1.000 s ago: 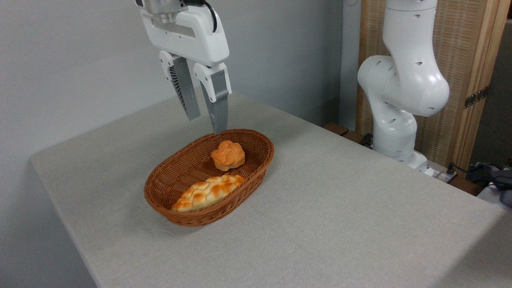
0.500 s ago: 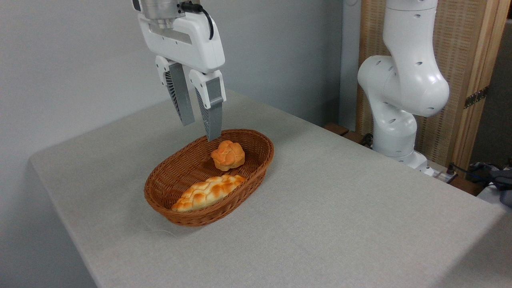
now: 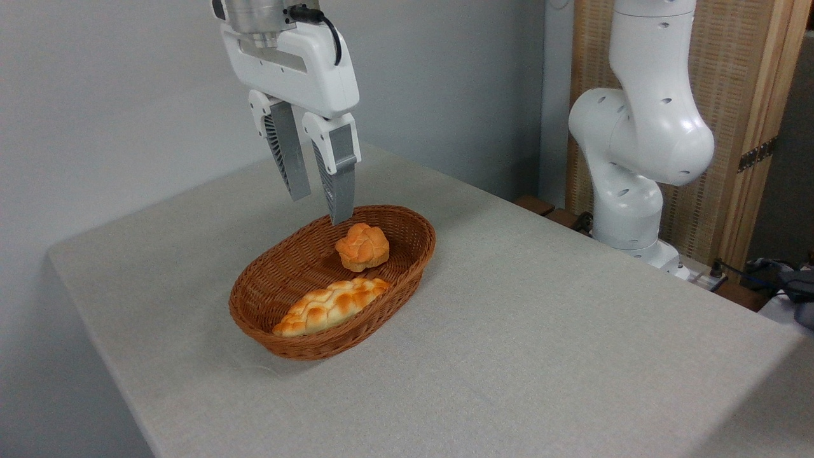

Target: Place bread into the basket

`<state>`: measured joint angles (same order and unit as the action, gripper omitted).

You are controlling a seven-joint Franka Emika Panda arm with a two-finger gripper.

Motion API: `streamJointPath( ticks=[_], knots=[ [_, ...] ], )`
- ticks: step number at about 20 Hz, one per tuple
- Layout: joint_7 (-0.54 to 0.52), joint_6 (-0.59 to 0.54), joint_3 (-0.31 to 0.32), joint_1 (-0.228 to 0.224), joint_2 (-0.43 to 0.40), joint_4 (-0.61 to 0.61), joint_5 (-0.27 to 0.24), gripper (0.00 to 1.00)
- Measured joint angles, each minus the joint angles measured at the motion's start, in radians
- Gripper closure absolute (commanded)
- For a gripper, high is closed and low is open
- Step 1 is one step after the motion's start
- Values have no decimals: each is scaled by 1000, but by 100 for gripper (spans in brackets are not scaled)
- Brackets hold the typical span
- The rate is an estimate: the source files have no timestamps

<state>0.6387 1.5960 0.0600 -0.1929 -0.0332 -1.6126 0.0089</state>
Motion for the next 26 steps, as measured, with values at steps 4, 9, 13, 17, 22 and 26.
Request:
streamJointPath(
  ticks=[4, 9, 13, 17, 22, 26],
  knots=[
    [-2, 0, 0, 0, 0, 0, 0, 0],
    [-5, 0, -2, 14, -1, 0, -1, 0],
    [-5, 0, -16, 39, -3, 0, -4, 0],
    [-5, 0, -22, 43, -4, -1, -4, 0],
    [-5, 0, -28, 45, -4, -3, -4, 0],
    [-5, 0, -58, 69, -4, -5, -4, 0]
  ],
)
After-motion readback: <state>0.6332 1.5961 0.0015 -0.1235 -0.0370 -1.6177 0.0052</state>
